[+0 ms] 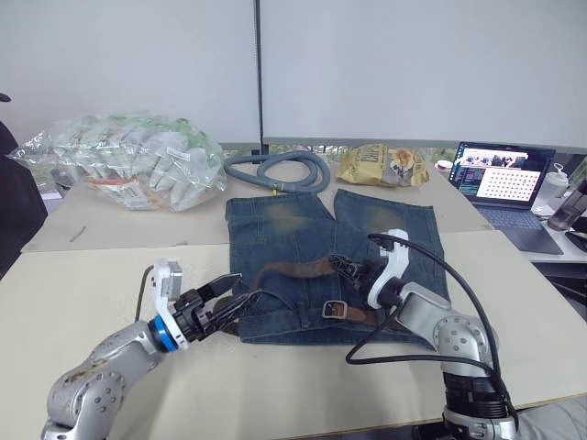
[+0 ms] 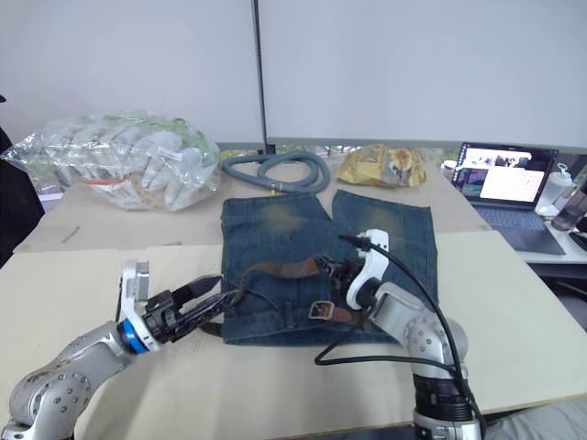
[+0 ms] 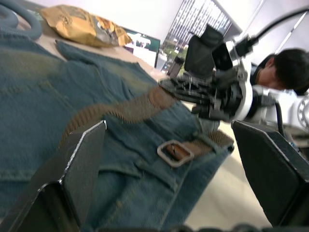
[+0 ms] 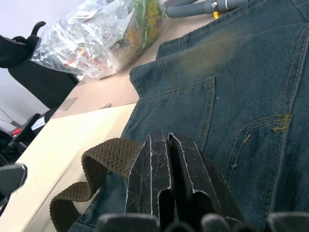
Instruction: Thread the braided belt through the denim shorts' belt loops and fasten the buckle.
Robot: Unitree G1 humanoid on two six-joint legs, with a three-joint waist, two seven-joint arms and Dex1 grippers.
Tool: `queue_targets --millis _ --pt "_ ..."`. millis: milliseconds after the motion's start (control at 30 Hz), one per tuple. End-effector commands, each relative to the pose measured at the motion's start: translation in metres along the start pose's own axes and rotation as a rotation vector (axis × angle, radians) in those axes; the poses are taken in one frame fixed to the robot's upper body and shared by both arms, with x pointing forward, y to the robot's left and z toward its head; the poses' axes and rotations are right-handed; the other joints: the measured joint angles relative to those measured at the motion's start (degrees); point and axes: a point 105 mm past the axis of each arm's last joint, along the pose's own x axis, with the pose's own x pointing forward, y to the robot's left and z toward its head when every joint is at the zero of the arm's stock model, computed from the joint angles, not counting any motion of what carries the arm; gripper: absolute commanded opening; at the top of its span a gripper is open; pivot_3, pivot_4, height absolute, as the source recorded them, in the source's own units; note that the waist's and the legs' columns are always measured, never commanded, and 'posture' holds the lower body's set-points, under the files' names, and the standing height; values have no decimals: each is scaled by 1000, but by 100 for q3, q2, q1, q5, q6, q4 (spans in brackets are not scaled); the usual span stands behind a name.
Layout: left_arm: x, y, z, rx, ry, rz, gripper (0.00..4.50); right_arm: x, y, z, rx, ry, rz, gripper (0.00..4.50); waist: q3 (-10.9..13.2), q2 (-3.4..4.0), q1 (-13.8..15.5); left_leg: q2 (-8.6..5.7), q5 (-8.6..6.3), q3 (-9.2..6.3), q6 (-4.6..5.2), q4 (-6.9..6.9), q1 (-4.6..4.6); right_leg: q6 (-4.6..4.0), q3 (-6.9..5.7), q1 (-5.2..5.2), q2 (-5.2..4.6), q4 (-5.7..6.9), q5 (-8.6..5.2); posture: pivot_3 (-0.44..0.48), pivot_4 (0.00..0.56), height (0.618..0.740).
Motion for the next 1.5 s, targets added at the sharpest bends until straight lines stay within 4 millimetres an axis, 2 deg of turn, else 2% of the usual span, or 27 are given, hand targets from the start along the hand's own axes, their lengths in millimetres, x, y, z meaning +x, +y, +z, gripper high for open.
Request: queue_targets --millis 33,233,333,633,767,833,900,967,1133,1367,1500 --pt "-9 -18 4 33 -8 -25 4403 -1 5 12 -24 -52 31 0 0 1 -2 2 0 1 0 0 0 0 0 -1 2 -1 0 0 150 740" --pt "-29 -31 -10 -10 37 5 4403 4 6 11 -22 -45 48 0 0 8 -1 8 -2 2 -3 1 0 -5 1 -3 4 0 -3 0 150 740" --pt "-36 -42 -9 -20 38 -16 4403 8 8 9 -21 -32 65 0 0 11 -11 8 -8 2 -11 0 0 -6 3 -5 4 0 -3 0 150 740" --pt "-51 -78 35 -103 -47 -128 4403 13 4 12 -29 -30 72 0 0 27 -12 13 -8 -1 -13 2 0 -13 3 -6 8 3 -8 0 150 740" --pt "-50 -91 33 -113 -20 -160 4403 18 8 11 -29 -27 89 0 -2 31 -22 12 -5 0 -6 1 2 -13 4 -3 10 0 -8 0 150 740" --pt "-49 -84 30 -94 -14 -129 4403 20 10 10 -31 -24 93 0 -3 36 -15 13 -3 1 -4 1 3 -13 4 -2 13 1 -8 0 150 740" --pt "-42 -63 30 -49 -53 -35 4403 22 12 8 -41 -23 99 0 -6 46 1 15 -2 1 -7 2 5 -14 3 0 19 2 -9 0 150 740" --pt "-34 -50 33 1 -87 4 4403 20 11 9 -56 -27 99 0 -10 55 24 13 -2 1 -10 2 9 -14 4 6 22 2 -9 0 150 740" --pt "-25 -33 40 113 -133 37 4403 11 0 10 -126 -28 62 0 -12 58 29 17 3 2 -5 2 10 -17 16 8 39 0 -7 0 150 740" --pt "-7 -25 50 194 -196 35 4403 5 -3 9 -165 -40 47 0 -14 60 10 22 9 3 2 3 11 -20 17 7 45 2 -9 0 150 740" --pt "6 -18 33 300 -112 59 4403 6 1 8 -118 -52 61 0 -14 61 17 23 10 3 3 2 11 -21 18 7 45 2 -9 0 150 740"
